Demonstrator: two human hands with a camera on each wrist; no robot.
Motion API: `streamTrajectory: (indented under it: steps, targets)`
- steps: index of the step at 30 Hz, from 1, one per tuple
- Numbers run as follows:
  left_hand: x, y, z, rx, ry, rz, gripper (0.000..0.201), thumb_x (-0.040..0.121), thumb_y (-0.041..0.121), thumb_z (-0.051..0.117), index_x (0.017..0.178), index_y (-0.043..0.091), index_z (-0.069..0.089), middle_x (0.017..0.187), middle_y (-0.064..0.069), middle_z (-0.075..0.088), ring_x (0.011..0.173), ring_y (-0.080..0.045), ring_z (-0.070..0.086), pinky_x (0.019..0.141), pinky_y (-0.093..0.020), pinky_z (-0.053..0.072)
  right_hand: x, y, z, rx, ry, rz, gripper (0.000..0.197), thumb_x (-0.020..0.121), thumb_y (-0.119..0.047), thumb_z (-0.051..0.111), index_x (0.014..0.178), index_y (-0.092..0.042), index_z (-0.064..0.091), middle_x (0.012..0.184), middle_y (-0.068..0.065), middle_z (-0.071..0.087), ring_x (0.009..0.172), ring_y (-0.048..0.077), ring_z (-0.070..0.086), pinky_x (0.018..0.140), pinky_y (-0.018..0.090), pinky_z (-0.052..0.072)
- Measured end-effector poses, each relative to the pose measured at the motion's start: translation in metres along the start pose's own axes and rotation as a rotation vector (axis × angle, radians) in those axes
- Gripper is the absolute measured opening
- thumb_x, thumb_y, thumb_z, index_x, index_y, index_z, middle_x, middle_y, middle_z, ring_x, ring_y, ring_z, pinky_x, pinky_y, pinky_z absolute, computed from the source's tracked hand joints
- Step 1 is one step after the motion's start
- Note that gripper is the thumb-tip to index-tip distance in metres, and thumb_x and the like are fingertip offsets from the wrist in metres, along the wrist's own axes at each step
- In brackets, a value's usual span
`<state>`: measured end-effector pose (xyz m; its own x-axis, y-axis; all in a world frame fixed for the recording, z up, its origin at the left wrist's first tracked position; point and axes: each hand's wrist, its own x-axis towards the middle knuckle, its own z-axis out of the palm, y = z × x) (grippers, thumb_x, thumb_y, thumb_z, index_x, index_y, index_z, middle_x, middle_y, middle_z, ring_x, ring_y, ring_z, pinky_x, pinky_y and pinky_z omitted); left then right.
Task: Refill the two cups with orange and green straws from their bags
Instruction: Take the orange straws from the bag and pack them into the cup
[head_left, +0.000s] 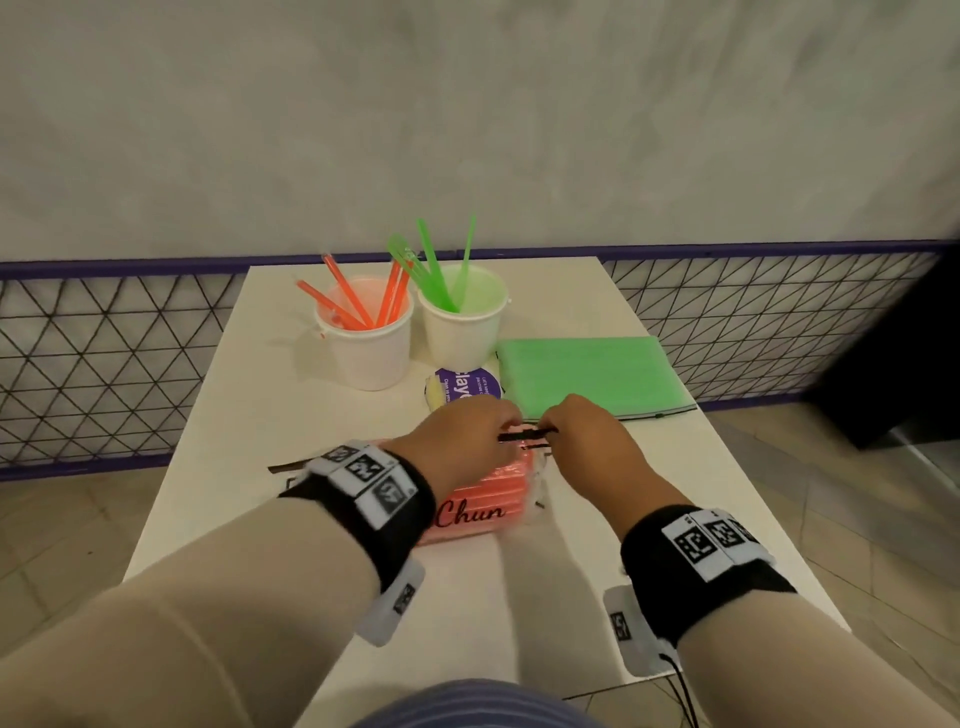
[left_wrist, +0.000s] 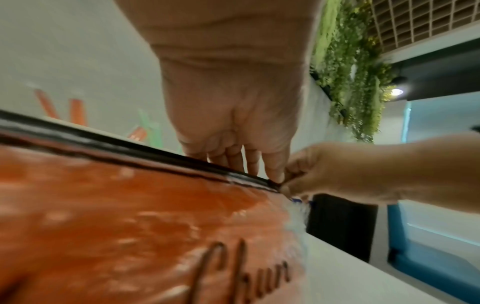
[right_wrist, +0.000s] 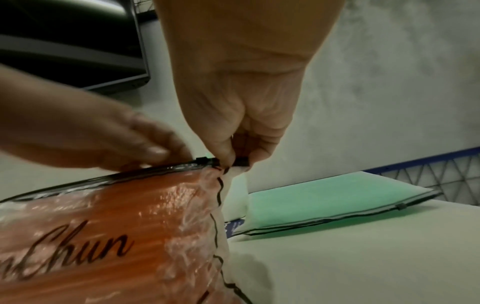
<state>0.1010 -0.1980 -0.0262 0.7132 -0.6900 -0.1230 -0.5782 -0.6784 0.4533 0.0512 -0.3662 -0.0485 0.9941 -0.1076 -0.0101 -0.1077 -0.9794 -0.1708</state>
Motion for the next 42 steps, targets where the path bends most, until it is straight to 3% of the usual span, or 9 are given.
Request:
streamTrajectory:
  steps: [5, 11, 16, 21, 24, 26, 32, 37, 42]
  targets:
    - [0.015, 0.019, 0.017, 0.139, 0.142, 0.016, 0.013, 0.092, 0.018, 0.050, 0.081, 0.017, 0.057, 0.071, 0.003, 0.045, 0.074, -0.022, 0.053, 0.061, -0.032, 0.035, -0.012, -0.014, -0.007, -0.092, 0.051, -0.060, 0.021, 0.086, -0.003, 0.048, 0.097, -0.012, 0.063, 0.089, 0.005, 0.051, 0.086, 0.025, 0.053, 0.062, 0.031, 0.030]
    - [0.011, 0.009, 0.015, 0.184, 0.166, 0.008, 0.019, 0.089, 0.009, 0.049, 0.072, 0.017, 0.055, 0.067, 0.003, 0.047, 0.069, -0.021, 0.051, 0.057, -0.031, 0.033, -0.019, -0.021, -0.009, -0.146, 0.057, -0.042, 0.021, 0.080, 0.002, 0.051, 0.094, -0.010, 0.060, 0.095, 0.006, 0.055, 0.090, 0.027, 0.053, 0.064, 0.030, 0.030]
    - [-0.020, -0.031, 0.006, 0.143, 0.201, -0.028, 0.018, 0.096, 0.023, 0.050, 0.082, 0.019, 0.061, 0.083, 0.004, 0.058, 0.079, -0.018, 0.053, 0.069, -0.034, 0.044, -0.019, -0.011, -0.013, -0.181, 0.076, -0.014, 0.022, 0.075, 0.008, 0.052, 0.087, -0.010, 0.057, 0.085, 0.005, 0.049, 0.075, 0.025, 0.044, 0.061, 0.031, 0.029]
    - [-0.047, -0.054, 0.005, 0.106, 0.244, -0.077, 0.018, 0.099, 0.026, 0.047, 0.090, 0.021, 0.062, 0.087, 0.005, 0.052, 0.084, -0.014, 0.048, 0.074, -0.029, 0.039, -0.012, -0.022, -0.012, -0.148, 0.162, -0.126, 0.031, 0.044, 0.009, 0.071, 0.058, -0.011, 0.052, 0.059, 0.005, 0.047, 0.049, 0.020, 0.031, 0.049, 0.028, 0.024]
    - [-0.045, -0.052, 0.006, 0.115, 0.264, -0.070, 0.014, 0.096, 0.020, 0.051, 0.091, 0.018, 0.064, 0.088, 0.001, 0.056, 0.085, -0.017, 0.051, 0.072, -0.029, 0.038, -0.006, -0.059, -0.002, -0.052, 0.115, -0.329, 0.010, 0.074, -0.007, 0.065, 0.082, -0.011, 0.063, 0.078, 0.004, 0.057, 0.067, 0.022, 0.049, 0.058, 0.034, 0.040]
    - [-0.043, -0.051, 0.008, 0.162, 0.280, -0.057, 0.013, 0.093, 0.014, 0.052, 0.090, 0.015, 0.065, 0.089, -0.003, 0.059, 0.086, -0.022, 0.054, 0.069, -0.030, 0.035, -0.001, -0.079, 0.006, -0.064, 0.077, -0.377, 0.004, 0.082, -0.008, 0.061, 0.084, -0.010, 0.063, 0.081, 0.006, 0.057, 0.072, 0.023, 0.051, 0.061, 0.037, 0.044]
    - [-0.054, -0.074, 0.004, 0.147, 0.290, -0.027, 0.017, 0.097, 0.023, 0.051, 0.095, 0.016, 0.067, 0.091, -0.001, 0.060, 0.088, -0.020, 0.052, 0.080, -0.036, 0.044, 0.005, -0.074, 0.011, -0.117, 0.044, -0.394, 0.015, 0.074, 0.003, 0.065, 0.076, -0.010, 0.057, 0.075, 0.006, 0.056, 0.066, 0.023, 0.047, 0.054, 0.034, 0.039]
    - [-0.077, -0.110, -0.003, 0.098, 0.348, -0.058, 0.010, 0.094, 0.021, 0.059, 0.092, 0.017, 0.068, 0.086, 0.004, 0.059, 0.085, -0.018, 0.052, 0.074, -0.027, 0.036, 0.001, -0.048, 0.003, -0.069, 0.039, -0.325, 0.022, 0.081, 0.006, 0.052, 0.096, -0.010, 0.057, 0.092, 0.005, 0.053, 0.078, 0.018, 0.034, 0.063, 0.032, 0.028]
    - [-0.091, -0.127, 0.001, 0.060, 0.400, -0.115, 0.007, 0.092, 0.015, 0.061, 0.091, 0.016, 0.068, 0.086, 0.005, 0.058, 0.084, -0.017, 0.050, 0.072, -0.026, 0.035, -0.001, -0.044, 0.005, -0.070, 0.058, -0.278, 0.020, 0.079, 0.005, 0.056, 0.092, -0.010, 0.057, 0.089, 0.005, 0.052, 0.077, 0.018, 0.033, 0.060, 0.032, 0.027]
